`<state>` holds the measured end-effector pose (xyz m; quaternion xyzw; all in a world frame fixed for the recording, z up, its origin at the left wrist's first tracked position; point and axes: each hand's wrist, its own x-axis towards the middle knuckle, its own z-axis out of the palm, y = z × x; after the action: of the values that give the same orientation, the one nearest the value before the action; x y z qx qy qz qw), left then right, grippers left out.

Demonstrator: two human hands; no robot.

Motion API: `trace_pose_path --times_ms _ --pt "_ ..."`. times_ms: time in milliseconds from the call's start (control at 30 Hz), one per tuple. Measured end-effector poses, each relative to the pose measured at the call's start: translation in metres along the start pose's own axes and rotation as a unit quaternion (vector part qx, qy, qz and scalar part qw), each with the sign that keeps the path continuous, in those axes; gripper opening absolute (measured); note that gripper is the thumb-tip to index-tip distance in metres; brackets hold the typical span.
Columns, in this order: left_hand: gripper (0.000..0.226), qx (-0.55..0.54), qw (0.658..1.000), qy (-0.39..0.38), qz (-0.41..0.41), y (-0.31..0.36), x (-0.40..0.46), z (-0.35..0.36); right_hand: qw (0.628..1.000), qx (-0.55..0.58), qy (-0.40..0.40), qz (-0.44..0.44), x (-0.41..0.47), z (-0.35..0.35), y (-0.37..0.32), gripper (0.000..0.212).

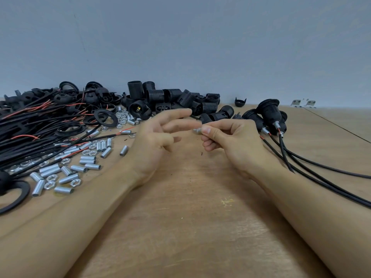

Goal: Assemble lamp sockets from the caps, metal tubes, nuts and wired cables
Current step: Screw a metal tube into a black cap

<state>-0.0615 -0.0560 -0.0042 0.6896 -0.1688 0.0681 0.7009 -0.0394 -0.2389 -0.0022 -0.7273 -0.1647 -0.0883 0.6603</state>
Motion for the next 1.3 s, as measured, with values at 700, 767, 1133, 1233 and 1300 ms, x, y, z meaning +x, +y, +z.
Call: trace_pose_path --times_ms 700,767,1133,1233,1300 --pt "0.051 0.539 0.839 0.064 0.045 -0.027 0.015 -0.034 0.997 -0.056 -0.025 0.047 0.001 0.003 0.009 0.012" --pt "0.068 0.551 0.829 0.094 -0.009 -0.026 0.023 -0.052 0.997 -0.054 -0.027 0.049 0.001 0.003 0.009 0.012" --pt "0.038 0.491 0.865 0.090 0.042 -0.030 0.028 -0.054 0.996 -0.075 -0.018 0.043 0.001 0.001 0.011 0.009" --pt "0.042 0.541 0.837 0.078 0.026 -0.031 0.029 -0.055 0.996 -0.079 -0.020 0.042 0.002 0.001 0.011 0.010" --pt "0.040 0.593 0.802 0.078 0.008 -0.030 0.030 -0.056 0.996 -0.076 -0.019 0.041 0.002 0.001 0.011 0.011"
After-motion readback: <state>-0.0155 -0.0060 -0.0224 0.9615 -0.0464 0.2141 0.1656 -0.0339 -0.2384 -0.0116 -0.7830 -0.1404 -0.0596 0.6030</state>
